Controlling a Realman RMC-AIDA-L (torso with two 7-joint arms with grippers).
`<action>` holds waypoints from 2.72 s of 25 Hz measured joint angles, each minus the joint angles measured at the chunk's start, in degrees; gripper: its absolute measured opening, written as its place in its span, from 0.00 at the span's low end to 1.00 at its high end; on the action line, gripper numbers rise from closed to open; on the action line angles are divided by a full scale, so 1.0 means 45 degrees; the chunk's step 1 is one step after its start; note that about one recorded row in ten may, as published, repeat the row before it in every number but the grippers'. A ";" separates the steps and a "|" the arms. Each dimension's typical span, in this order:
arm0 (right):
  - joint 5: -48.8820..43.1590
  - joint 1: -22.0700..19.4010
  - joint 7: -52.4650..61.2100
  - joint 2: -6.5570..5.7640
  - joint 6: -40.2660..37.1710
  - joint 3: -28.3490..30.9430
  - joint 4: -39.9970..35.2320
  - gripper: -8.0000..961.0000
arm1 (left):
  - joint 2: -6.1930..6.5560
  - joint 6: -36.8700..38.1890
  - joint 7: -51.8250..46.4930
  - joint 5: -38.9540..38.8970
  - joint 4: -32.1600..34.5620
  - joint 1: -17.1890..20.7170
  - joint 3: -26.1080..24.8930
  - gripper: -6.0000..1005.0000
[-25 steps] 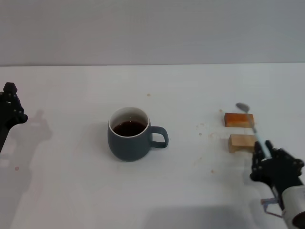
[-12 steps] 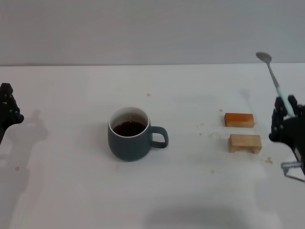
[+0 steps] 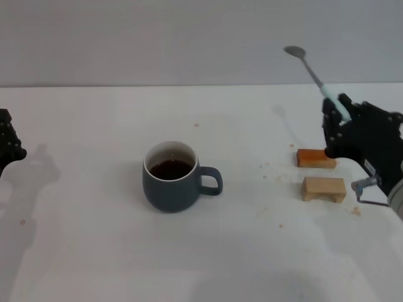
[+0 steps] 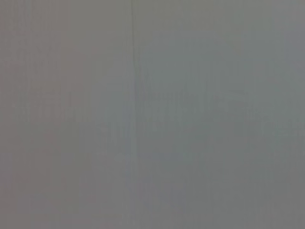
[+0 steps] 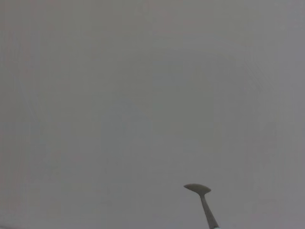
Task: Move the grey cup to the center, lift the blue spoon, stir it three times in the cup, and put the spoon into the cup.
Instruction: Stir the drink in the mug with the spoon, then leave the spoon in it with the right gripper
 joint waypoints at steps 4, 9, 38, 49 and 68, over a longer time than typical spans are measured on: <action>-0.0295 -0.0117 -0.0040 0.0219 0.2631 0.1354 0.1028 0.17 | -0.0005 -0.0149 0.0002 0.0000 -0.0020 -0.0030 -0.0162 0.00; -0.1617 -0.0147 0.0180 0.1047 0.6846 0.3755 0.2641 0.17 | -0.0010 -0.0289 0.0008 -0.0014 -0.0046 -0.0082 -0.0372 0.00; -0.2135 0.9513 0.4482 0.1087 2.2456 1.2617 0.2169 0.17 | -0.0069 -0.0839 0.0861 -0.0035 0.0010 -0.0553 -0.2990 0.00; -0.2119 1.0955 0.5860 0.0967 2.4076 1.2886 0.0899 0.17 | -0.0007 -0.0796 0.0872 0.0014 0.0051 -0.0562 -0.3394 0.00; -0.3840 1.3742 0.6841 0.0318 2.5651 1.2203 -0.2809 0.17 | -0.0034 -0.0339 0.1037 0.0061 -0.0078 -0.0374 -0.3374 0.00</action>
